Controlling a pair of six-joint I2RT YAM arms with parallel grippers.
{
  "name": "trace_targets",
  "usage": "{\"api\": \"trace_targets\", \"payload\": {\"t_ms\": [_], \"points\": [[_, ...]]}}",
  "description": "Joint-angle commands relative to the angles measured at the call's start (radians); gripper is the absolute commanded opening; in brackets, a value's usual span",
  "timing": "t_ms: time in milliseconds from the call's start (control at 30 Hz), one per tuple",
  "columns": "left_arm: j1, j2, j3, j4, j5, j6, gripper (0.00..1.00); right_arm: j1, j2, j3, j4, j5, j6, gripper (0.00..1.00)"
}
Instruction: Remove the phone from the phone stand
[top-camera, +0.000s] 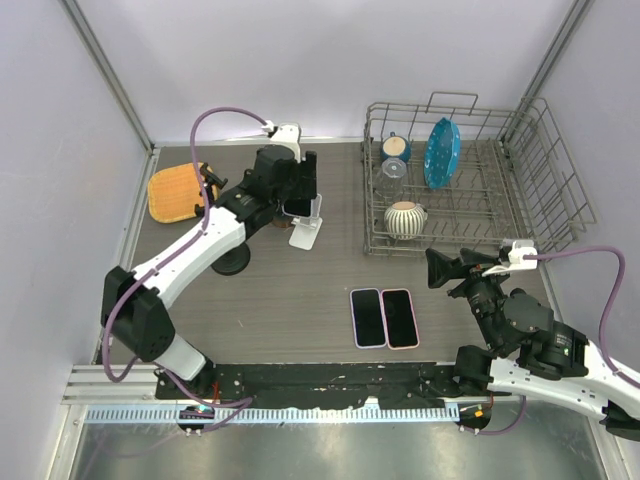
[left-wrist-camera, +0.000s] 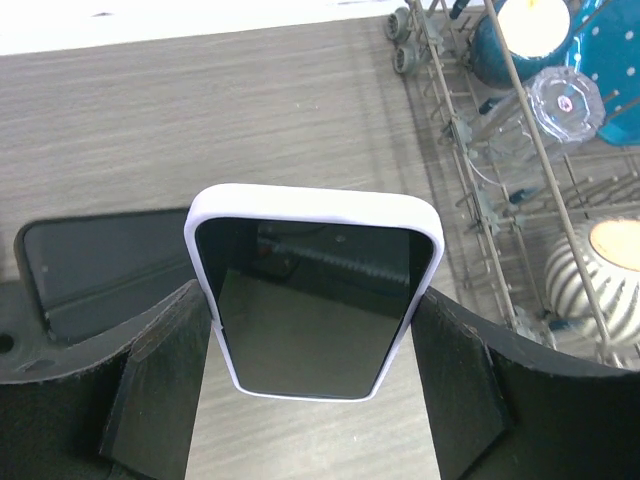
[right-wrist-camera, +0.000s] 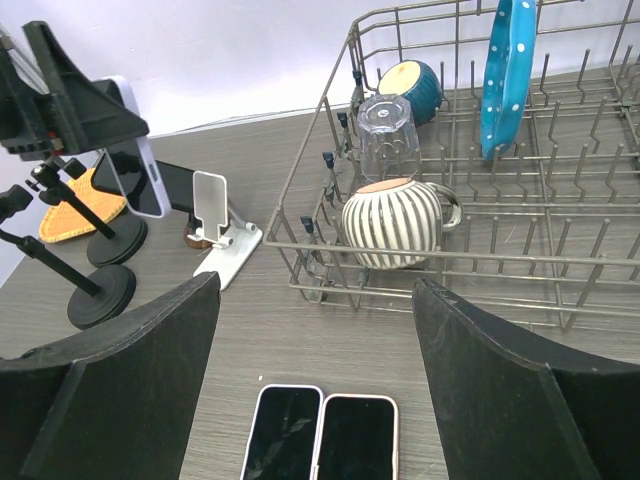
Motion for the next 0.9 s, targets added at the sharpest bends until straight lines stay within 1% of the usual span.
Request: {"api": "trace_targets", "payload": {"t_ms": [0,33,133,233,367,467,567,700,733,867], "points": [[-0.029,-0.096,0.04,-0.129,0.035,-0.104,0.37,0.0,0.008,0.012,0.022,0.018,-0.013,0.83],[-0.037,-0.102,0.036,-0.185,0.044,-0.12,0.37,0.0,0.009,0.012,0.022,0.018,-0.013,0.83],[-0.08,-0.129,-0.006,-0.261,0.074,-0.187,0.37,-0.001,0.009,0.012,0.022,0.019,-0.013,0.83],[-0.144,-0.148,-0.058,-0.302,0.101,-0.249,0.37,-0.001,0.008,0.01,0.022,0.022,-0.013,0.83],[-0.271,-0.133,-0.096,-0.376,0.12,-0.308,0.36,0.0,0.003,0.015,0.013,0.029,-0.004,0.83],[-0.338,-0.105,-0.132,-0.44,0.138,-0.367,0.36,-0.001,-0.004,0.013,0.002,0.035,0.007,0.83],[-0.385,-0.079,-0.201,-0.454,0.178,-0.425,0.33,-0.001,-0.017,0.013,0.002,0.036,0.009,0.83],[-0.434,-0.061,-0.274,-0.418,0.176,-0.512,0.35,-0.001,-0.027,0.012,0.002,0.041,0.015,0.83],[-0.451,-0.054,-0.284,-0.405,0.186,-0.541,0.39,-0.001,-0.029,0.012,0.002,0.042,0.016,0.82],[-0.493,0.022,-0.305,-0.372,0.167,-0.597,0.45,-0.001,-0.03,0.012,-0.007,0.044,0.024,0.82]]}}
